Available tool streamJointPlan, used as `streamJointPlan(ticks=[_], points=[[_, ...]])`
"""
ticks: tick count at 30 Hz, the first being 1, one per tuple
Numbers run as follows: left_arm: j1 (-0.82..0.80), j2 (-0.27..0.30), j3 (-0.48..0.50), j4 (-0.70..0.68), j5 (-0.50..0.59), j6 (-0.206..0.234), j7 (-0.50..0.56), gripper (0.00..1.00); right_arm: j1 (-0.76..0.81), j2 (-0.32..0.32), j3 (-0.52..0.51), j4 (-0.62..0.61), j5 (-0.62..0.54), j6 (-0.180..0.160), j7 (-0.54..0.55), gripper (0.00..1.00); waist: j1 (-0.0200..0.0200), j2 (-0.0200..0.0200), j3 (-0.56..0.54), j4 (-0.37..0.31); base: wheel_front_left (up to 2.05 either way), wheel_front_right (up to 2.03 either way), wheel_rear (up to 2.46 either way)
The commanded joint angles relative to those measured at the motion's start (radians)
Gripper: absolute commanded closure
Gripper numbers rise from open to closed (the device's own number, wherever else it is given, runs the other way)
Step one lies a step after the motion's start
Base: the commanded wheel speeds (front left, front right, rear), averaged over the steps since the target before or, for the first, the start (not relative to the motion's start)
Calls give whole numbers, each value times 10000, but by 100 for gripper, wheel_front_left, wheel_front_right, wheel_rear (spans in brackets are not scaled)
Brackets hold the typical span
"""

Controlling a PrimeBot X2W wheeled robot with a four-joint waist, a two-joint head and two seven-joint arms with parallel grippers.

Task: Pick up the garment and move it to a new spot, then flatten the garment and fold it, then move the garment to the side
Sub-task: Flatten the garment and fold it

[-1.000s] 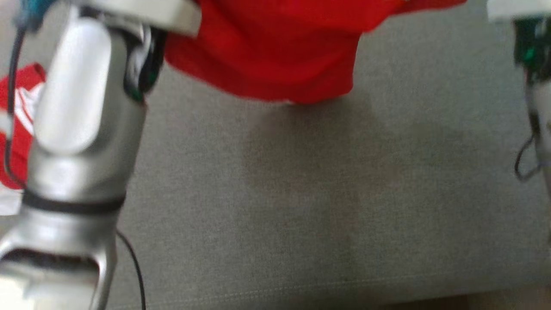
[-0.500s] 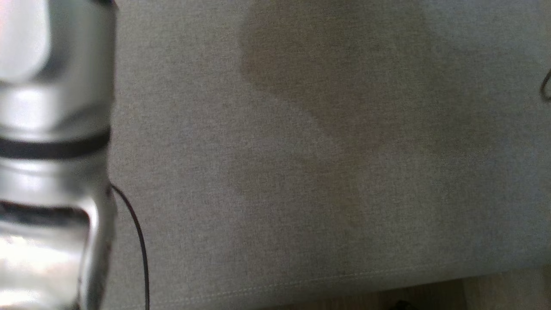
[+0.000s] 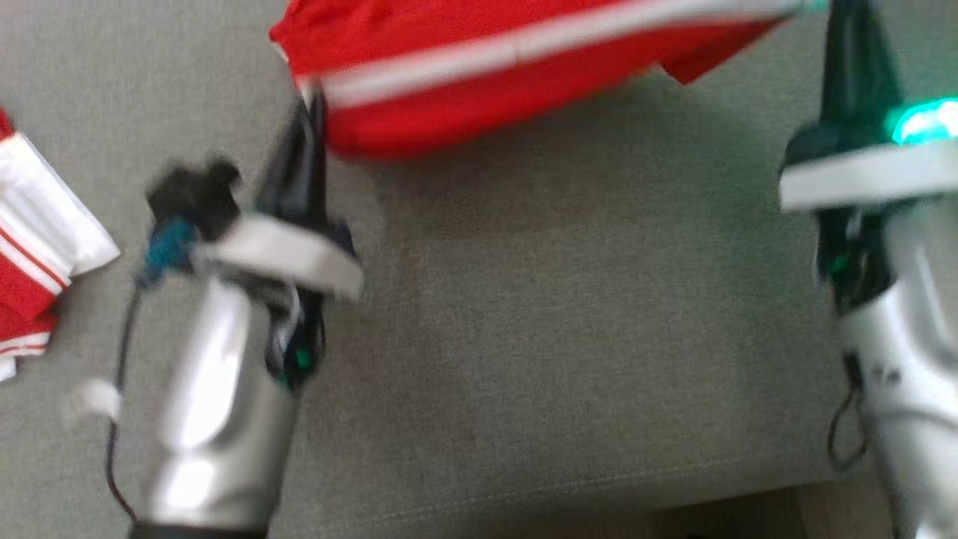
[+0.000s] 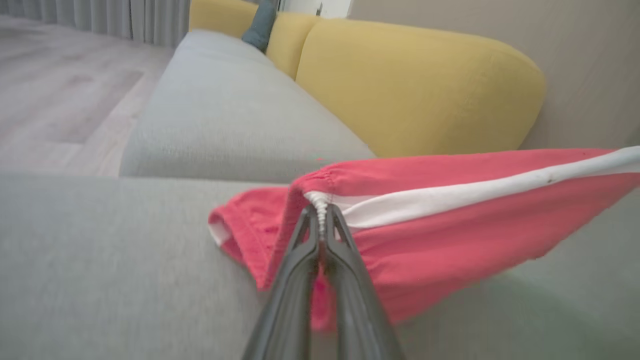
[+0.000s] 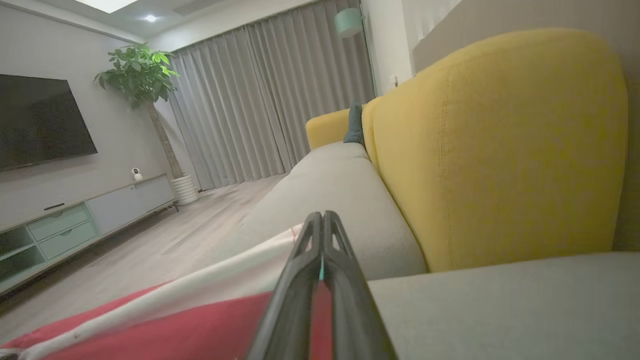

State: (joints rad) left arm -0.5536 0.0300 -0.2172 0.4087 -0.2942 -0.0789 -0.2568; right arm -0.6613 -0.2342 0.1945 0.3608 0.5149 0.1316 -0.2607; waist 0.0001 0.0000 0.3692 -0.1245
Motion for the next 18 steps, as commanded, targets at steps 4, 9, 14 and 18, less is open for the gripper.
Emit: streamJointPlan(ticks=[4, 9, 14, 18], points=[[1084, 205, -57, -614, -505, 177, -48, 100, 1290, 116, 216, -693, 290, -9, -10, 100, -1, 0, -752, -190, 0, 0, 0], [2358, 204, -160, -956, -930, 366, -49, 100, 2647, 269, 247, -921, 431, -9, -10, 100, -1, 0, -1590, -221, 0, 0, 0], [3522, 203, -210, -1417, -1358, 564, -49, 100, 3712, 371, 161, -1094, 564, -9, -10, 100, -1, 0, -2274, -193, 0, 0, 0], [4094, 203, -240, -1844, -1625, 766, -49, 100, 4212, 316, 127, -1434, 622, -9, -10, 100, -1, 0, -2433, -90, 0, 0, 0]])
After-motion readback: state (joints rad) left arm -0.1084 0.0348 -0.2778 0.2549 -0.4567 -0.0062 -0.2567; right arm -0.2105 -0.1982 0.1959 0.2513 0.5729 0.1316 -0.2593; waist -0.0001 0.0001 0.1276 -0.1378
